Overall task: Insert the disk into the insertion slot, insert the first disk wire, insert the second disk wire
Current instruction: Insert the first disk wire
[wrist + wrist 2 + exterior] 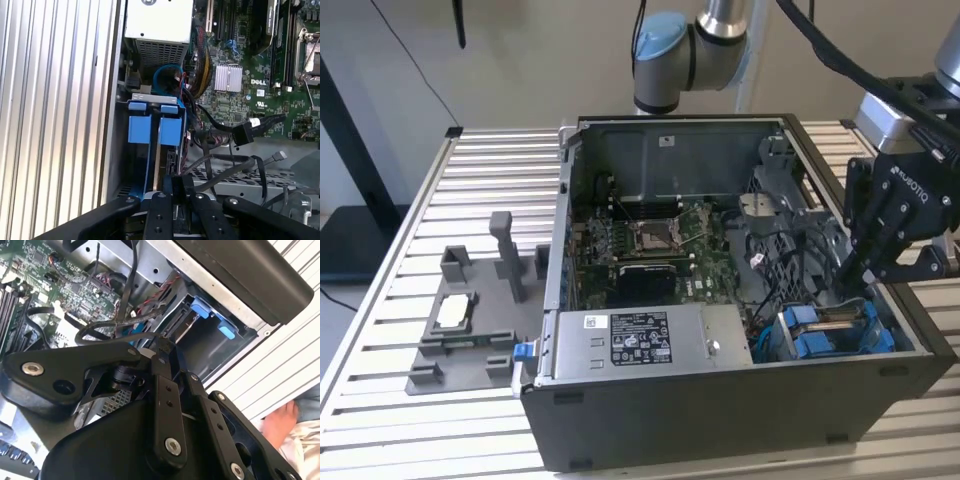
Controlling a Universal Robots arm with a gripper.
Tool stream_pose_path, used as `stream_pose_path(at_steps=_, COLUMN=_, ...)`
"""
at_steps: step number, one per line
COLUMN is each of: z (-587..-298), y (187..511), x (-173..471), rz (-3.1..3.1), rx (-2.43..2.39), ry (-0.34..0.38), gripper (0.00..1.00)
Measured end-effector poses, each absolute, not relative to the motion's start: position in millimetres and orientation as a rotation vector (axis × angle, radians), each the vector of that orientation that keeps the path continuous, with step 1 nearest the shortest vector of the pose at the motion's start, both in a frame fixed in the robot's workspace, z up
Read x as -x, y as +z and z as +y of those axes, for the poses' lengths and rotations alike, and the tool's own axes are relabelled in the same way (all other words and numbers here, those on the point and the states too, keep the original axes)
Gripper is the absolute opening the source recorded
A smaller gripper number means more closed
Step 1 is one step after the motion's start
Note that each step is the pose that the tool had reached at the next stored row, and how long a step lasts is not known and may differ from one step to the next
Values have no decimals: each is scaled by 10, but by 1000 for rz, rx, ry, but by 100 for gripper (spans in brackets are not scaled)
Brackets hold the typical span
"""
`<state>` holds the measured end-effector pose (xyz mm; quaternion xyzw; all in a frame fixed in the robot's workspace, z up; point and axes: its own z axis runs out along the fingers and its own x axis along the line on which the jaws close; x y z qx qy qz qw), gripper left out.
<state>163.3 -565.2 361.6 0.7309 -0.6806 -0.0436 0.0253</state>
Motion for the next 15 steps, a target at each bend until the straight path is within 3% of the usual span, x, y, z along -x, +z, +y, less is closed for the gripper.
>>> stream_pose_path(at_steps=15, z=-5679, y=3587, x=-1688, rz=-2106, rx=-2248, ry=-179, gripper=19)
